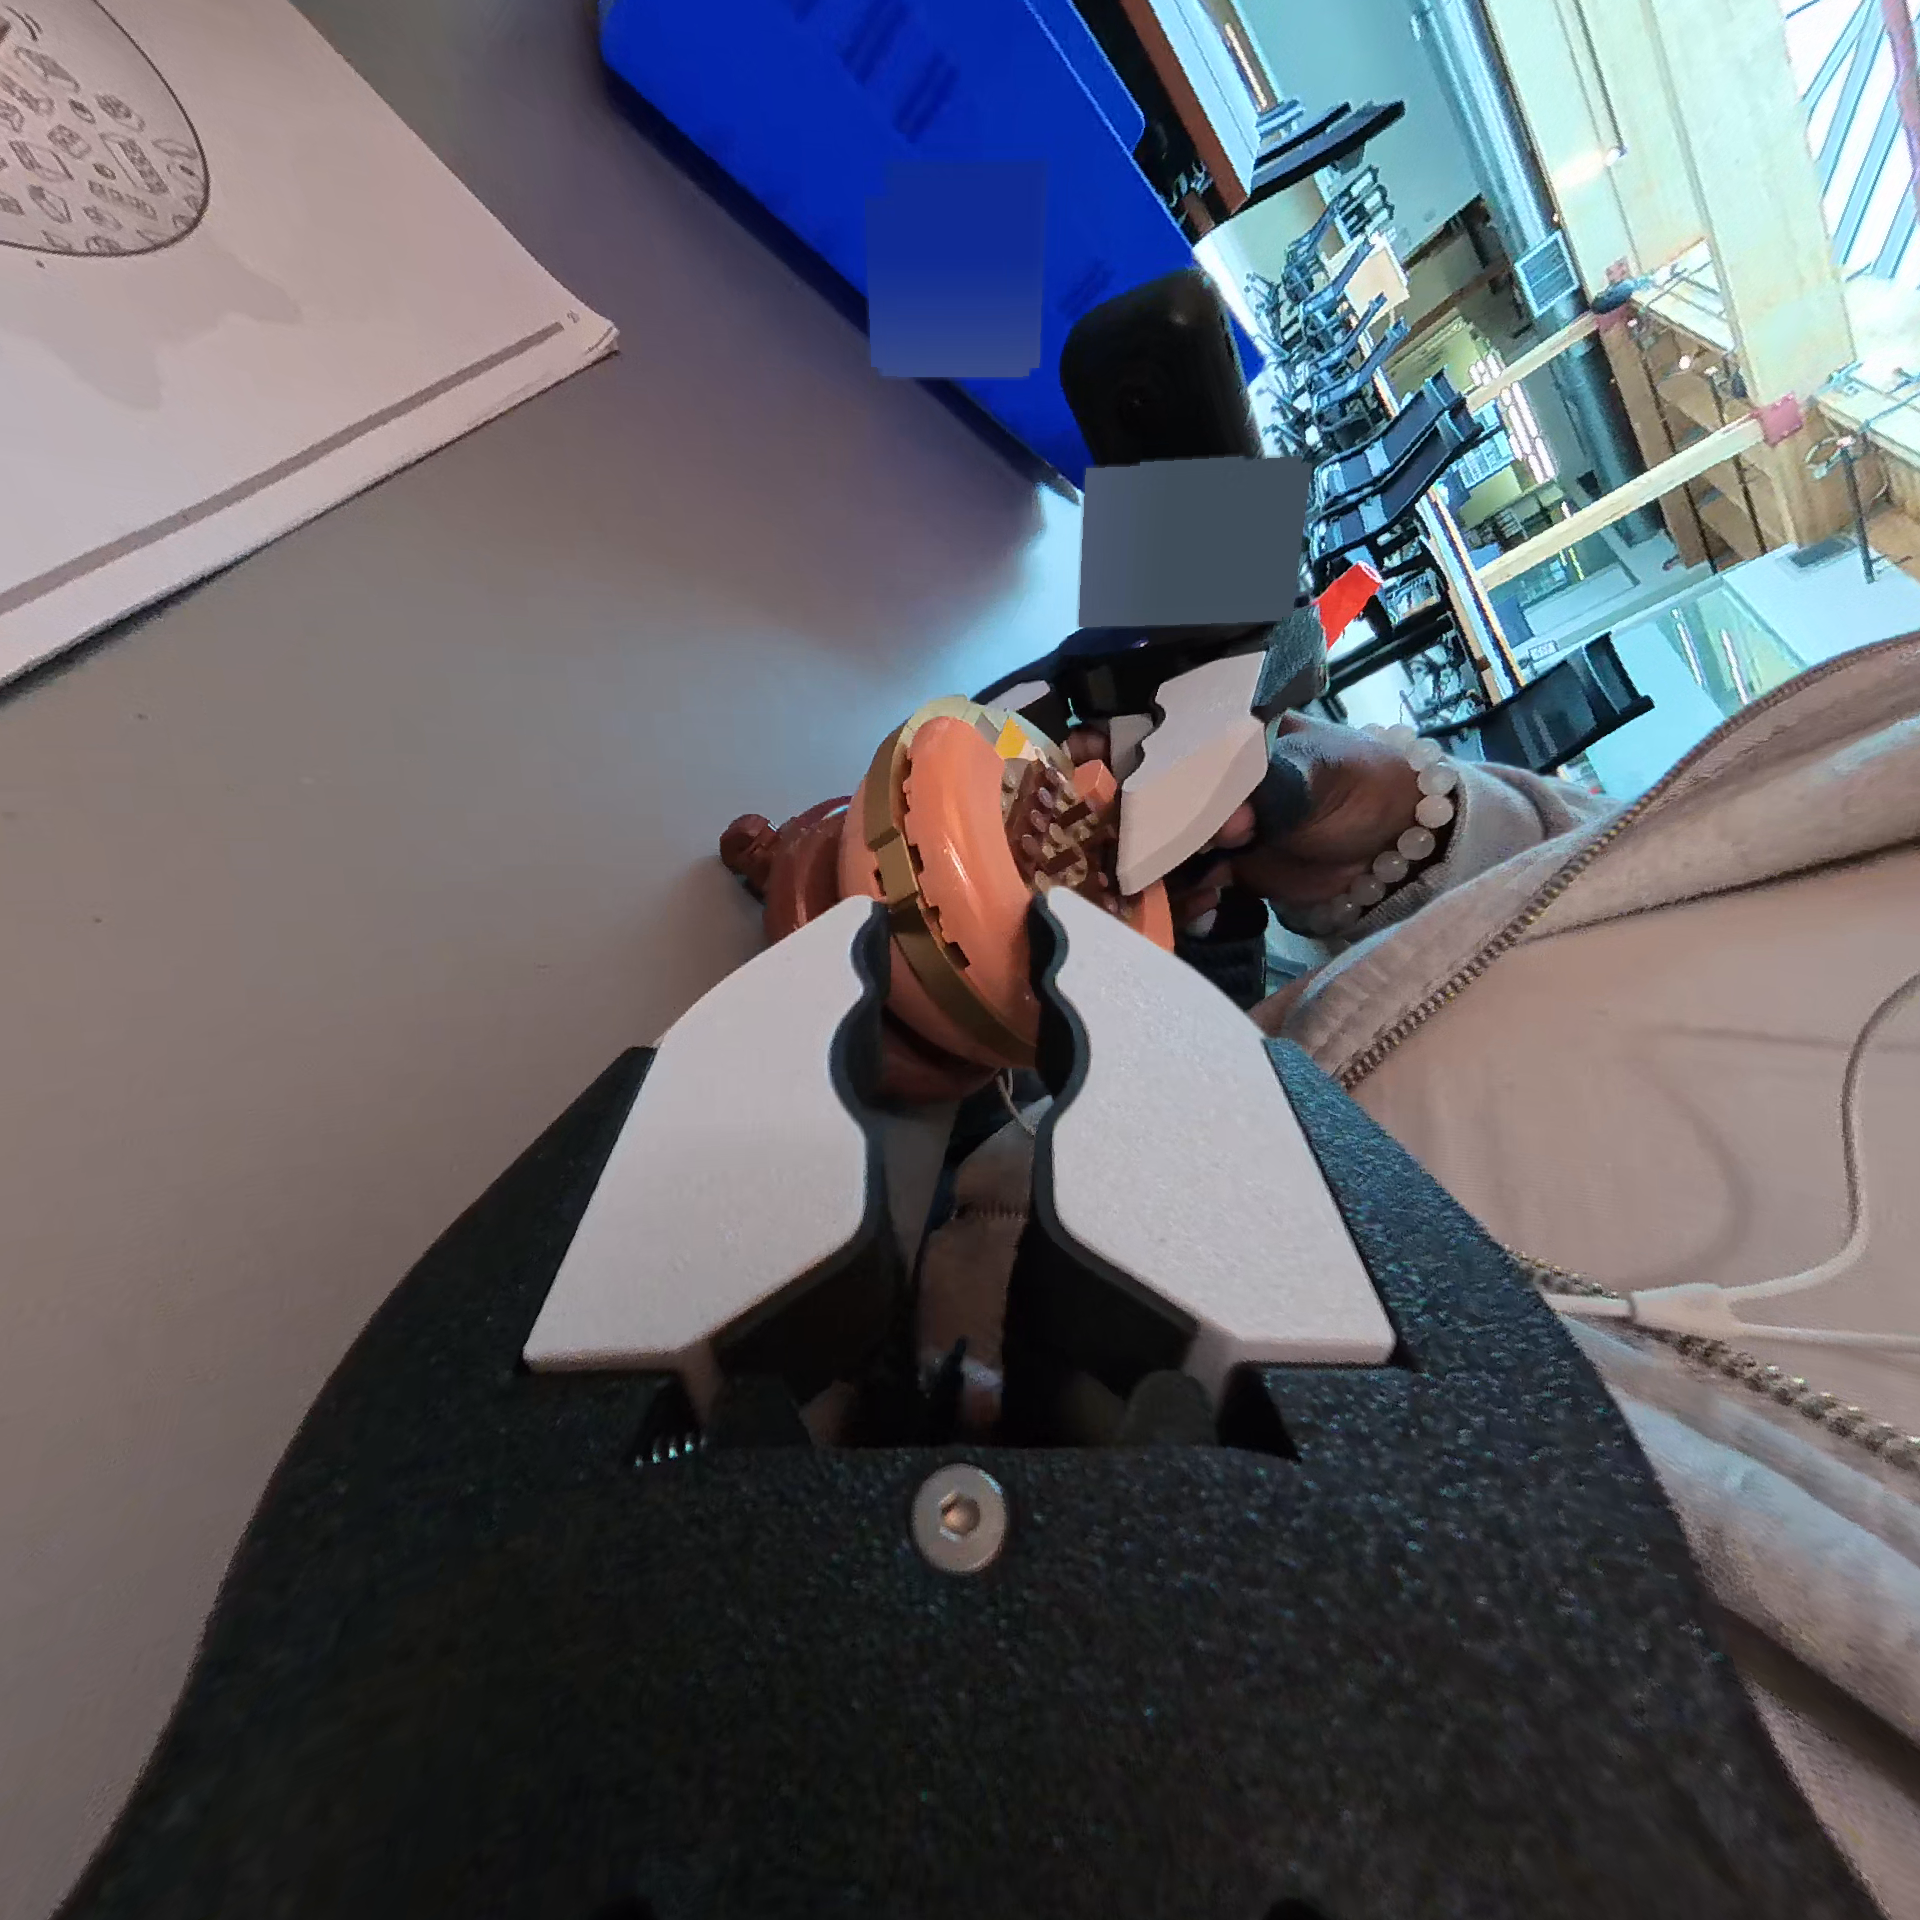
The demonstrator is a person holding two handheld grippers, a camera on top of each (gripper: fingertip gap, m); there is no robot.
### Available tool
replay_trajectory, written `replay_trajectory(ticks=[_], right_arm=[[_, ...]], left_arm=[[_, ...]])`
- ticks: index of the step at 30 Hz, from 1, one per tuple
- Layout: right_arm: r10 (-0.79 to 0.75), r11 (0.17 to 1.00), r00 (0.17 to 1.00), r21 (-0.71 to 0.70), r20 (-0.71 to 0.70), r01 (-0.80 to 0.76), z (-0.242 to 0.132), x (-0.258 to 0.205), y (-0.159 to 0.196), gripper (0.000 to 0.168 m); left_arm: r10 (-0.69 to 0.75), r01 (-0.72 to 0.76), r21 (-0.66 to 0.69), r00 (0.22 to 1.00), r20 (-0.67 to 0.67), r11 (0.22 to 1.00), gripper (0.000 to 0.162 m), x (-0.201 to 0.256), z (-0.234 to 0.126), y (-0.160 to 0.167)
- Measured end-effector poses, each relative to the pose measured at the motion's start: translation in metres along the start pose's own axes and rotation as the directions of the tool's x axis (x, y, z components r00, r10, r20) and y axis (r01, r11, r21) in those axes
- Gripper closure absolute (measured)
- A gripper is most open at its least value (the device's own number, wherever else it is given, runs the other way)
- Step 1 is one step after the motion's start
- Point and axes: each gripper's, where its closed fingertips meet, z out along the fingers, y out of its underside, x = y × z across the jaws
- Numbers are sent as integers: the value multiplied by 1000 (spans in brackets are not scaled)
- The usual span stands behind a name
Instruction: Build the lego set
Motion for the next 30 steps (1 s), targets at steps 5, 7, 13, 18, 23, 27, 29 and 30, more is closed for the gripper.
replay_trajectory(ticks=[5, 7, 13, 18, 23, 27, 29, 30], right_arm=[[-9, 1000, 1000, -23, 0, 9, 3, 1, -3, 94], [-12, 999, 1000, -37, 3, 12, 4, 1, -4, 94], [-16, 999, 1000, -44, 15, 16, 6, 1, -5, 94], [-16, 999, 1000, -45, 24, 17, 6, 1, -6, 94], [-18, 999, 999, -41, 28, 19, 6, 1, -6, 94], [-15, 999, 999, -36, 32, 16, 6, 1, -7, 95], [-15, 999, 999, -36, 32, 16, 6, 1, -7, 95], [-16, 999, 999, -36, 32, 17, 6, 1, -7, 95]], left_arm=[[-58, 65, 93, 995, -78, 994, 139, -2, -10, -35], [-28, 29, 28, 999, -28, 999, 143, -16, -3, -35], [-140, 127, -95, 979, -147, 987, 141, -12, 14, -25], [-146, 138, -56, 976, -162, 989, 142, -12, 14, -24], [-63, 62, -11, 992, -107, 998, 142, -13, 14, -24], [-39, 44, 42, 993, -108, 998, 142, -14, 14, -23], [2, 3, 60, 996, -89, 998, 142, -14, 14, -23], [16, -11, 64, 996, -85, 998, 142, -14, 14, -24]])
